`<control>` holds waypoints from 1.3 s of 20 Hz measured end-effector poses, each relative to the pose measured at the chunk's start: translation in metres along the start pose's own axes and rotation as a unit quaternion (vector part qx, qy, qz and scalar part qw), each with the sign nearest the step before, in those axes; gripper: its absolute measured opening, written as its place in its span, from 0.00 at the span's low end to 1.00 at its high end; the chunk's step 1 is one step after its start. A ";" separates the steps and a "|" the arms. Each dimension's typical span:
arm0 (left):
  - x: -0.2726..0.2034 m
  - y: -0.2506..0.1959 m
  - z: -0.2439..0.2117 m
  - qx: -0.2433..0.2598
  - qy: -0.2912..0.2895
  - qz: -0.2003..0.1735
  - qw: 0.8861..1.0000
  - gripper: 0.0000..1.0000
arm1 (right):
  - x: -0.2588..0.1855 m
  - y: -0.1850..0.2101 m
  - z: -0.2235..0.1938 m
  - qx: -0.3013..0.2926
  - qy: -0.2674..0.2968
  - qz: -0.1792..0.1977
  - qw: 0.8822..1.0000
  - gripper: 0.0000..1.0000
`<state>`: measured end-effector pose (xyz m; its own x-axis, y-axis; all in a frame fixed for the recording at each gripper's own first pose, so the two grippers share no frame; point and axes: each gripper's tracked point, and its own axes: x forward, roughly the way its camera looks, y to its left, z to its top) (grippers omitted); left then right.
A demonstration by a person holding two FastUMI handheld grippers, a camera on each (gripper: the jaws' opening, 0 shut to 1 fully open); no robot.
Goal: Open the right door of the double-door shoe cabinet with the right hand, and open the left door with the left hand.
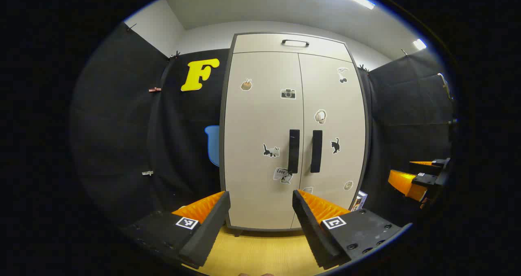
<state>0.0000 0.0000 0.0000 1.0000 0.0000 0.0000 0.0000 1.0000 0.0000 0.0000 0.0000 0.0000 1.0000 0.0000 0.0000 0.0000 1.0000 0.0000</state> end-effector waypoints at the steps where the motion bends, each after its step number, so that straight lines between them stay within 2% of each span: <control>1: 0.000 0.003 -0.003 0.002 0.003 -0.004 1.000 0.95 | 0.001 0.004 0.000 0.003 0.003 0.001 1.000 0.98; 17: 0.015 0.028 -0.020 -0.007 0.019 -0.012 1.000 0.95 | 0.012 0.036 0.006 0.010 0.020 0.004 1.000 0.98; 26: 0.018 0.030 -0.027 -0.009 0.026 -0.014 1.000 0.95 | 0.050 0.076 0.026 0.018 0.035 0.038 0.998 0.98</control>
<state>0.0177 0.0303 -0.0274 0.9982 -0.0294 -0.0518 0.0285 0.9994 -0.0195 0.0497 0.0760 0.0261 0.9946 0.0781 -0.0679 -0.0756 0.9964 0.0388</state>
